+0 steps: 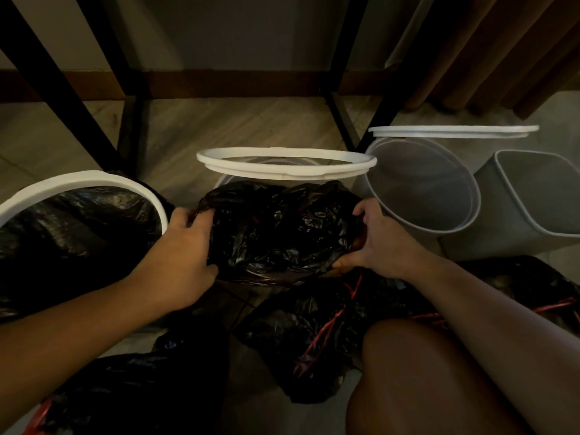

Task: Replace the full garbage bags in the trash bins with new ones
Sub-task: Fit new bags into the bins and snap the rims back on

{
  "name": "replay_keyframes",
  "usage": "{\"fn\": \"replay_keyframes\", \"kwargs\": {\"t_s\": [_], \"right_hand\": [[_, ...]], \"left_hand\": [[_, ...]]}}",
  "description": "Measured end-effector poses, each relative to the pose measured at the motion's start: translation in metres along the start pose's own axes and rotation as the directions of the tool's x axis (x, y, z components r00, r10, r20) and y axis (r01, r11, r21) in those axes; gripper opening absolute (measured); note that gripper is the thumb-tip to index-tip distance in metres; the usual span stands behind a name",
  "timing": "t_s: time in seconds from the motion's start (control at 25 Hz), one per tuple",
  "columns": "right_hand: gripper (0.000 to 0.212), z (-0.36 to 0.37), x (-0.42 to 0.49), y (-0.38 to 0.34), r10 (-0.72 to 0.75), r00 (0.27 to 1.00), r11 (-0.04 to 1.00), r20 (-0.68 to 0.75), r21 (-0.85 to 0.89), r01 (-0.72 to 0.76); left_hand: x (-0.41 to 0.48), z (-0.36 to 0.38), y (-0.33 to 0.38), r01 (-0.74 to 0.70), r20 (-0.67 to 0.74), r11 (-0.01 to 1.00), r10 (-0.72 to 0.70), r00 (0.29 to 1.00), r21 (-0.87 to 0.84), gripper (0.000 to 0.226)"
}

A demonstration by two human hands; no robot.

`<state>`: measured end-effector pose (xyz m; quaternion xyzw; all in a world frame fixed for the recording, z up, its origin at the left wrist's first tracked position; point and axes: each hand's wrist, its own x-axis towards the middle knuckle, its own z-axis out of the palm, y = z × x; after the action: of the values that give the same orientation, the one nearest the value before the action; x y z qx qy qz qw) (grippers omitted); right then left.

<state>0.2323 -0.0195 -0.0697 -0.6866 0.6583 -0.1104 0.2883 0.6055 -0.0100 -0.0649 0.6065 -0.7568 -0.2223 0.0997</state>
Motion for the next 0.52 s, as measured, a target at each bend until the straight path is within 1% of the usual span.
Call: {"fn": "replay_keyframes", "kwargs": {"t_s": [0.12,0.2,0.32,0.4,0.48,0.52], "right_hand": [[0.09,0.004,0.002,0.006,-0.009,1.0,1.0,-0.021,-0.003,0.009],[0.082,0.005,0.002,0.01,0.019,1.0,0.999,-0.016,0.038,-0.018],[0.058,0.012,0.004,0.02,0.1,0.995,0.954,-0.019,0.286,-0.091],[0.044,0.014,0.01,0.023,0.183,0.979,0.903,-0.085,0.409,-0.133],[0.038,0.014,0.02,0.022,0.287,0.947,0.839,-0.145,0.516,-0.175],[0.036,0.012,0.025,0.019,0.33,0.929,0.812,-0.166,0.552,-0.19]], "left_hand": [[-0.012,0.012,0.003,0.002,-0.064,1.0,-0.003,0.998,-0.022,0.101],[-0.013,0.016,0.006,0.051,-0.062,0.995,-0.057,0.996,-0.088,0.102],[0.009,0.007,0.011,0.22,0.003,0.953,-0.225,0.974,-0.207,0.097],[0.024,0.0,0.015,0.305,0.049,0.895,-0.307,0.951,-0.324,0.088],[0.034,-0.005,0.02,0.324,0.057,0.798,-0.344,0.937,-0.507,0.075],[0.039,-0.007,0.023,0.324,0.052,0.742,-0.365,0.93,-0.587,0.064]]}}
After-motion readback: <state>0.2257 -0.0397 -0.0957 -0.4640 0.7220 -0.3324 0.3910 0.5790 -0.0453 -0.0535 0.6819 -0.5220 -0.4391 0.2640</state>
